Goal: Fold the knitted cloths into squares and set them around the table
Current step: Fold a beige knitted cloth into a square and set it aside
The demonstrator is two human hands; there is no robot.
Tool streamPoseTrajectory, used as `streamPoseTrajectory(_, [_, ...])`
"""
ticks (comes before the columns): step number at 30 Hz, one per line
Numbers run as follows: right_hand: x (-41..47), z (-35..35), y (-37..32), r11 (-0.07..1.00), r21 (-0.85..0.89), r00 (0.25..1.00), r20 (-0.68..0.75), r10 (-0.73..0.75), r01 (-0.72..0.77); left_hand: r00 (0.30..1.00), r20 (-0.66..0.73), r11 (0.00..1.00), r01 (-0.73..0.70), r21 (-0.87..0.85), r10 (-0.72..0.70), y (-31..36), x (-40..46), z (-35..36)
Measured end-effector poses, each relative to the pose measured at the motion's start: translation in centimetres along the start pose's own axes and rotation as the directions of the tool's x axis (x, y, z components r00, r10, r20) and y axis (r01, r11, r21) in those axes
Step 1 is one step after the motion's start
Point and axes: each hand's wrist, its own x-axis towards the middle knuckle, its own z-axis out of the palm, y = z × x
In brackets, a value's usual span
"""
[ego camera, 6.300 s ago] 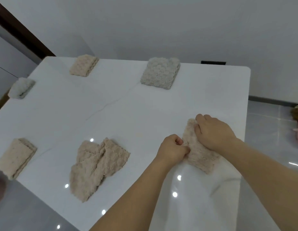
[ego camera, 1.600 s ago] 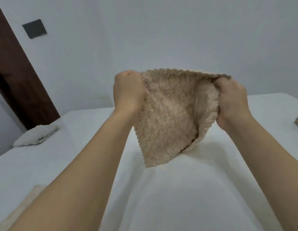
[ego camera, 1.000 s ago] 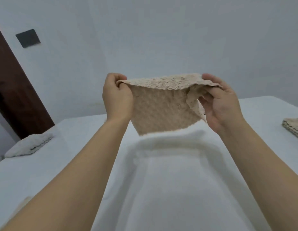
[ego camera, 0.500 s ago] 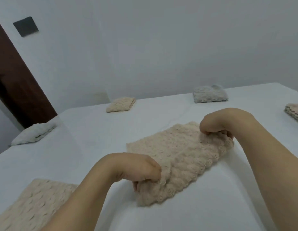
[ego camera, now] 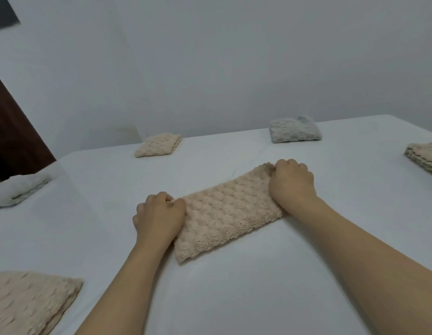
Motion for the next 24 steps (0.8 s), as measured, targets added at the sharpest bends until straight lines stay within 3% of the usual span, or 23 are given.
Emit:
streamPoseTrajectory(5, [0.5,0.1,-0.1,0.995,-0.007,0.994,0.051,0.099,-0.098,0.995,0.097,0.999,-0.038,-0.011,0.039,0.1,0.2,0.0])
streamPoseTrajectory(8, [0.9,-0.4,0.0,0.983,0.045,0.973,0.152,0.171,-0.18,0.982,0.169,0.996,-0.088,-0.005,0.088,0.1,-0.1,-0.3])
streamPoseTrajectory(13, [1.4,-1.6,-0.2,0.947,0.192,0.939,0.281,0.198,-0.257,0.977,0.147,0.942,-0.097,-0.32,0.151,0.4,-0.7,-0.9])
streamPoseTrajectory(15, [1.5,-2.0,-0.4,0.868,0.408,0.936,0.316,0.156,-0.282,0.973,0.179,0.91,-0.058,-0.411,0.143,0.5,-0.6,-1.0])
streamPoseTrajectory(17, [1.6,-2.4,-0.7,0.737,0.601,0.927,0.365,0.09,-0.309,0.967,0.216,0.92,-0.039,-0.391,0.133,0.4,-0.4,-0.9])
streamPoseTrajectory(21, [1.4,-3.2,-0.8,0.606,0.658,0.87,0.478,0.123,-0.447,0.973,0.207,0.954,-0.031,-0.299,0.096,0.1,0.1,-0.9])
streamPoseTrajectory(24, [1.9,-3.5,-0.2,0.533,0.711,0.874,0.469,0.127,-0.459,0.985,0.143,0.961,-0.052,-0.273,0.094,0.1,0.1,-1.1])
